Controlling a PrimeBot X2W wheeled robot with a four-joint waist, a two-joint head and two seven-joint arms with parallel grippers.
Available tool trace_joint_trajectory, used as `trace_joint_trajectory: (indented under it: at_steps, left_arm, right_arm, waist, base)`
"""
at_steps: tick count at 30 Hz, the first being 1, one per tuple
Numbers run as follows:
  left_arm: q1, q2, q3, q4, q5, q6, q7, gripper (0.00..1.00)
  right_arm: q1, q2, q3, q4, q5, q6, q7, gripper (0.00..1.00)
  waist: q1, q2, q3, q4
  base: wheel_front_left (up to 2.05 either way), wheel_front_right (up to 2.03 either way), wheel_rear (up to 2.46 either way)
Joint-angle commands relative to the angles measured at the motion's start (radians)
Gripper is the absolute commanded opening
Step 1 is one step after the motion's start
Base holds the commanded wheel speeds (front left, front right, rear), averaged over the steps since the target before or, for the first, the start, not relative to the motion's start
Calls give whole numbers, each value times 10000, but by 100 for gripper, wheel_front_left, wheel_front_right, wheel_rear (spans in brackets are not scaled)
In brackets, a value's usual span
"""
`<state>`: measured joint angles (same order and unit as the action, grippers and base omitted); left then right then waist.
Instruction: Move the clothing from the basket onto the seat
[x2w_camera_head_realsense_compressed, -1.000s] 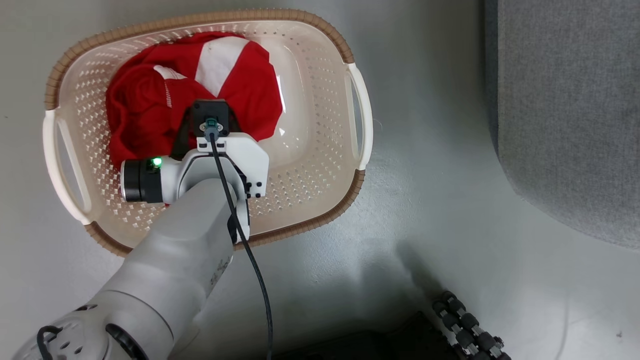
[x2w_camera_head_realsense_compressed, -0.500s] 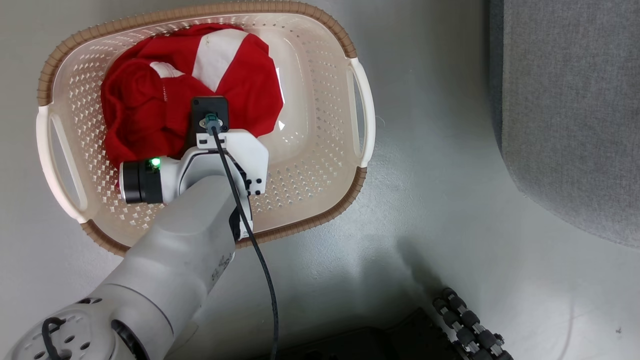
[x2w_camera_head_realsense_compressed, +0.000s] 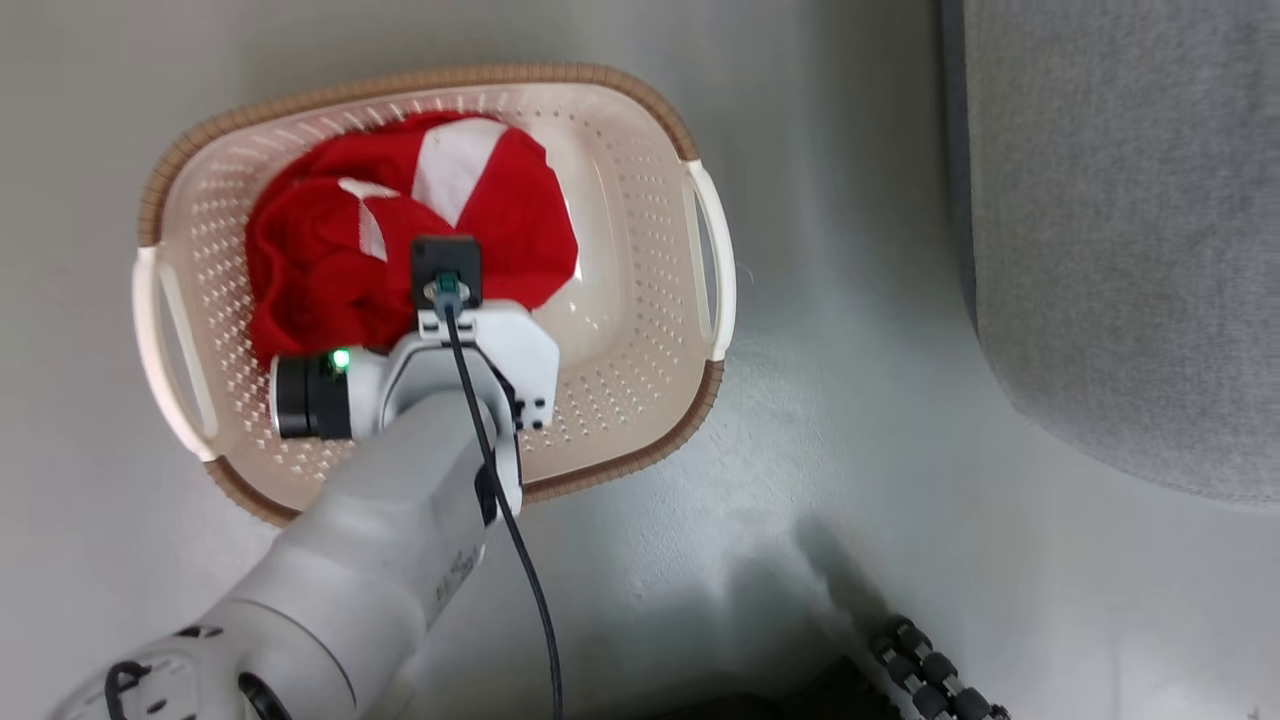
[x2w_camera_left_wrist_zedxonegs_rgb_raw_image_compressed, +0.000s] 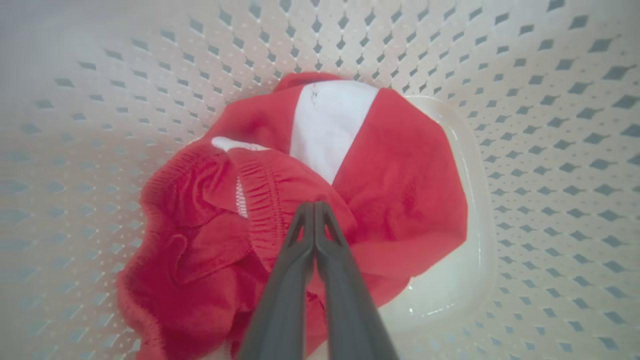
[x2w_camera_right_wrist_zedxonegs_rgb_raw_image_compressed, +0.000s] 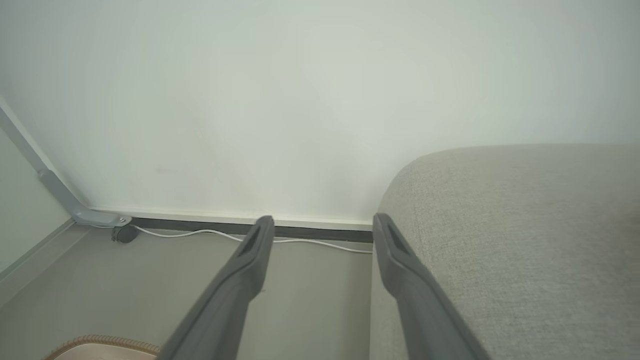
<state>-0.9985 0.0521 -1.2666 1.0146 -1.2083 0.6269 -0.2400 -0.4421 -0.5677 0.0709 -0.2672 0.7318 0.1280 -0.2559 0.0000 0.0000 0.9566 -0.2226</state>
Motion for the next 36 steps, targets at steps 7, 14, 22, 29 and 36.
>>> trace_joint_trajectory:
  at_steps: [7,14,22,29,36]
  left_arm:
    - [996,-19,631,-729,522,-243,-213,0]
    - [2069,-19,1883,-1519,2193,-449,-216,0]
    - [3379,-19,3397,-1938,3850,-1124,-217,0]
    - [4414,-19,4750,-2905,5174,-1610,-217,0]
    - [5155,-19,5814,-3674,6434,-2079,-217,0]
  right_arm:
    - [729,-221,166,74,-138,27,-59,100]
    - [1241,-155,312,385,-205,27,-59,100]
    - [1664,68,606,848,-437,27,-59,100]
    - [1910,359,894,1268,-736,27,-59,100]
    - [2100,685,1159,1634,-957,27,-59,100]
  waist:
    - [0,0,-1656,550]
    - [0,0,-3102,995]
    - [0,0,-4591,1196]
    - [0,0,-5662,1421]
    - [0,0,-6565,1617]
  base:
    - [0,0,0]
    - [0,0,0]
    - [0,0,0]
    - [0,0,0]
    - [0,0,0]
